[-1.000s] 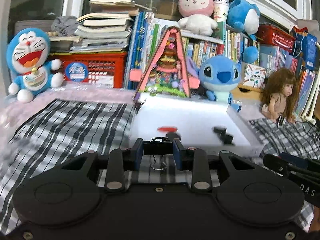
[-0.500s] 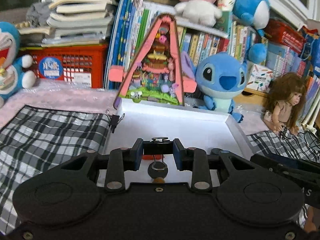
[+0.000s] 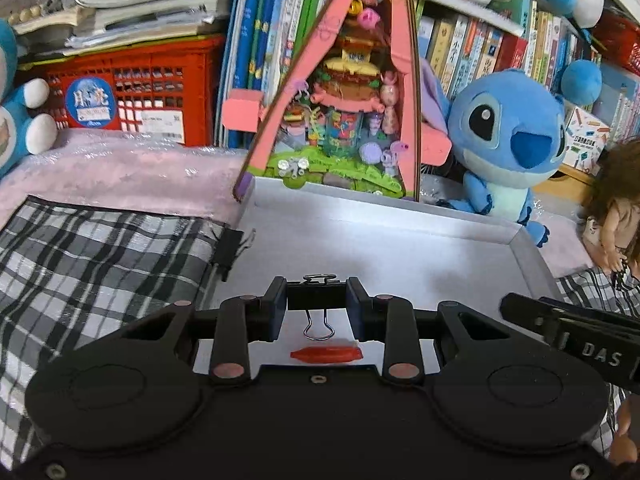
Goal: Organize rigid objects
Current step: 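Carry the binder clip and red screwdriver over the white box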
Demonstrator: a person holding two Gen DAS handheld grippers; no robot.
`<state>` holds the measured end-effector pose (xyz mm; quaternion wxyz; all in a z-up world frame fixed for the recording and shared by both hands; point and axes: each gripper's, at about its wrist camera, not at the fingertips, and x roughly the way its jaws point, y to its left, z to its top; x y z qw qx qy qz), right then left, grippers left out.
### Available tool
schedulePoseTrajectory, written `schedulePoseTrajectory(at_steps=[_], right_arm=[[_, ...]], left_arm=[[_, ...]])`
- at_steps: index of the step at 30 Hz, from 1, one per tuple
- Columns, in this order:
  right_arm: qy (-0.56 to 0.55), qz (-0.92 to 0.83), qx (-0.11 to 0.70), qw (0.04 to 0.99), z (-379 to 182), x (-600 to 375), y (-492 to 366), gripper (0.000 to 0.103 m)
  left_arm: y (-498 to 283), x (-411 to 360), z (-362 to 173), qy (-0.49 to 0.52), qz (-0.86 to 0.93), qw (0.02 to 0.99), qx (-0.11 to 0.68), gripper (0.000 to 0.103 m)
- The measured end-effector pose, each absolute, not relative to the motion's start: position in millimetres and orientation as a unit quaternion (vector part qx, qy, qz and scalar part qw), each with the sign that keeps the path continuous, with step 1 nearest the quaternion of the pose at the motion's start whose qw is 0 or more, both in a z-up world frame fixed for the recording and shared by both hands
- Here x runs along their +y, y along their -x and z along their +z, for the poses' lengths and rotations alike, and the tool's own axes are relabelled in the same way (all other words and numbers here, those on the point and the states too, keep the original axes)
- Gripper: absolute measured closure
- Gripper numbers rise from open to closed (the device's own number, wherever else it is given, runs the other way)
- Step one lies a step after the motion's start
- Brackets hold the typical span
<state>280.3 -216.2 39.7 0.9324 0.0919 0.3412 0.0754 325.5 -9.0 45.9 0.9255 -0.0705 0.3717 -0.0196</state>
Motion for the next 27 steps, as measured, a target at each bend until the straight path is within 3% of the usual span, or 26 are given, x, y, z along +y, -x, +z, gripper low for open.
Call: schedulePoseTrajectory(at_steps=[27], right_arm=[[-0.035,0.069,0.375,0.924,11.4,-195.0,-312.8,0.053]], left_arm=[[-342.4,-25.9,16.7,0.024,0.000,0.924,0.381,0.073]])
